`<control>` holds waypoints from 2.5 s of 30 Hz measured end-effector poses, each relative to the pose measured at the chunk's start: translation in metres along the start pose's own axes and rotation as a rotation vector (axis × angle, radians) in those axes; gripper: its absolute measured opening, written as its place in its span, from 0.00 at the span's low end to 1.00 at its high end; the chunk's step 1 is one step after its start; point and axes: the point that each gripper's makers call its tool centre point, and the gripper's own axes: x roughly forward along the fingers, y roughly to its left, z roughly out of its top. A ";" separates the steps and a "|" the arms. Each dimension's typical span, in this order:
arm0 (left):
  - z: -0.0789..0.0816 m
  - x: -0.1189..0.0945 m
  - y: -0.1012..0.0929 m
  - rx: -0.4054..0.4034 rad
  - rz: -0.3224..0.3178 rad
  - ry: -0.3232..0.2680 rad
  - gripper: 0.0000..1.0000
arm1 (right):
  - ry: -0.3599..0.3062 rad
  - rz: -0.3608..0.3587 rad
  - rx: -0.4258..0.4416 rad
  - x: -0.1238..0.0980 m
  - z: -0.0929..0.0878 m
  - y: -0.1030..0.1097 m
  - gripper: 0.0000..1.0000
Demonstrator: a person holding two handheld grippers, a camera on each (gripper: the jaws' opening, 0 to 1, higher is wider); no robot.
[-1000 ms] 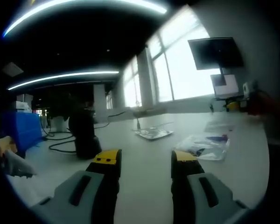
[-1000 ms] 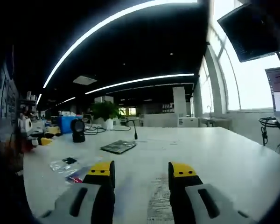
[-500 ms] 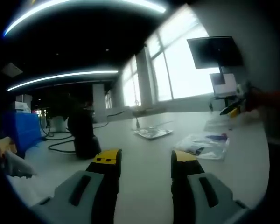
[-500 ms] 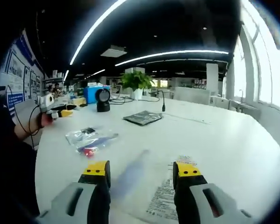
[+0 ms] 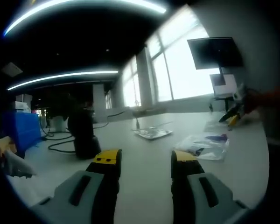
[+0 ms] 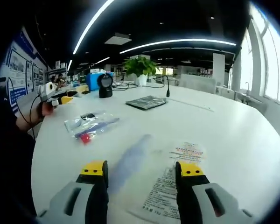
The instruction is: Clip sheet goods on table flip sheet goods clip sheet goods scan sheet goods put sheet goods back to table
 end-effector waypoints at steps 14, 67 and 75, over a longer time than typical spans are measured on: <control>0.000 0.000 -0.001 0.002 -0.007 0.000 0.35 | -0.011 -0.108 0.027 0.000 -0.005 0.000 0.53; 0.001 -0.001 -0.002 0.000 -0.011 -0.008 0.35 | -0.132 -0.380 -0.005 -0.016 0.051 -0.048 0.51; 0.001 -0.001 -0.001 0.000 -0.004 -0.008 0.35 | -0.074 -0.377 -0.006 -0.024 0.045 -0.081 0.46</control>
